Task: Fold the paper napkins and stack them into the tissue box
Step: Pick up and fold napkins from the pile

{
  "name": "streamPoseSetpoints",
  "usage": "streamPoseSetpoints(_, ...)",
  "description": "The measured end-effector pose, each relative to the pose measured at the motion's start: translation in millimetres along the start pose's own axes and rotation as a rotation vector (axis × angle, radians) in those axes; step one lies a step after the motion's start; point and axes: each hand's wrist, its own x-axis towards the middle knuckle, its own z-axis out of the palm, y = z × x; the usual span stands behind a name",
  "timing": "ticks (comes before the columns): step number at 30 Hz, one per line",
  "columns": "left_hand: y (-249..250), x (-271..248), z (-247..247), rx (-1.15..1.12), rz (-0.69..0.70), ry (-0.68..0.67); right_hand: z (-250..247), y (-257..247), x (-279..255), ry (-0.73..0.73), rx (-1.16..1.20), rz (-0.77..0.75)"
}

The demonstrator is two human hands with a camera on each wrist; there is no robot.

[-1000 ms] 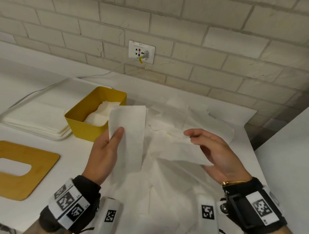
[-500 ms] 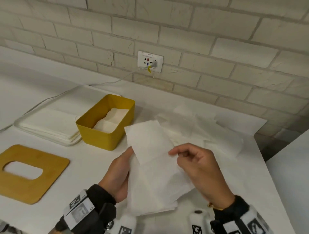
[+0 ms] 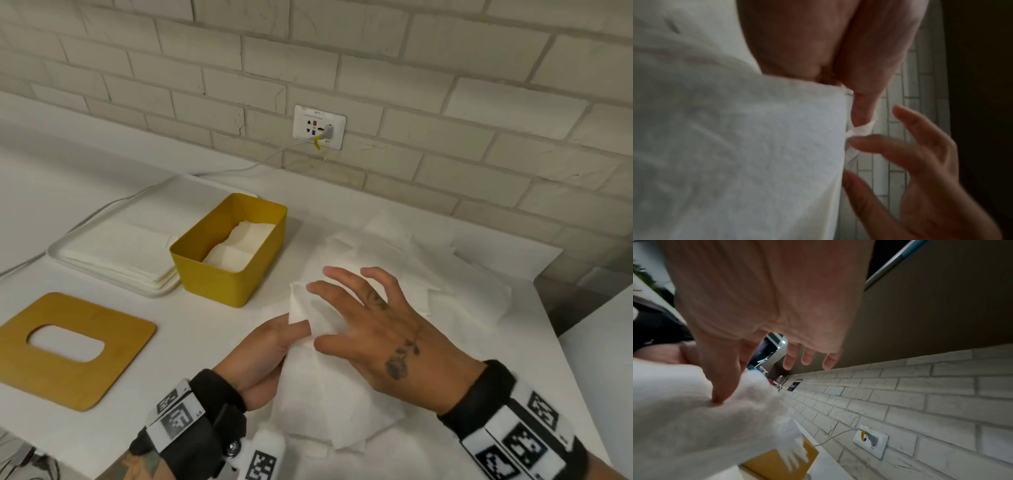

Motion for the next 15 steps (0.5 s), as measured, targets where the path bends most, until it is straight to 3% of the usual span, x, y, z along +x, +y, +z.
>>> streamPoseSetpoints(8,-3.7,2.9,-8.9,0.105,-0.066,-0.035,7.8,-6.1,8.2,-0.025,-0.062,-0.13)
streamPoseSetpoints(12,-0.5,3.7,-12.5,0.058,-0.005,0.104,-12.0,-0.5,6.9,-0.034,-0.049,-0.036)
streamPoseSetpoints(15,2.6,6.3,-19.1,0.043,0.07,0.188,-39.3,1.6,0.6,-0.008,0.212,0.014)
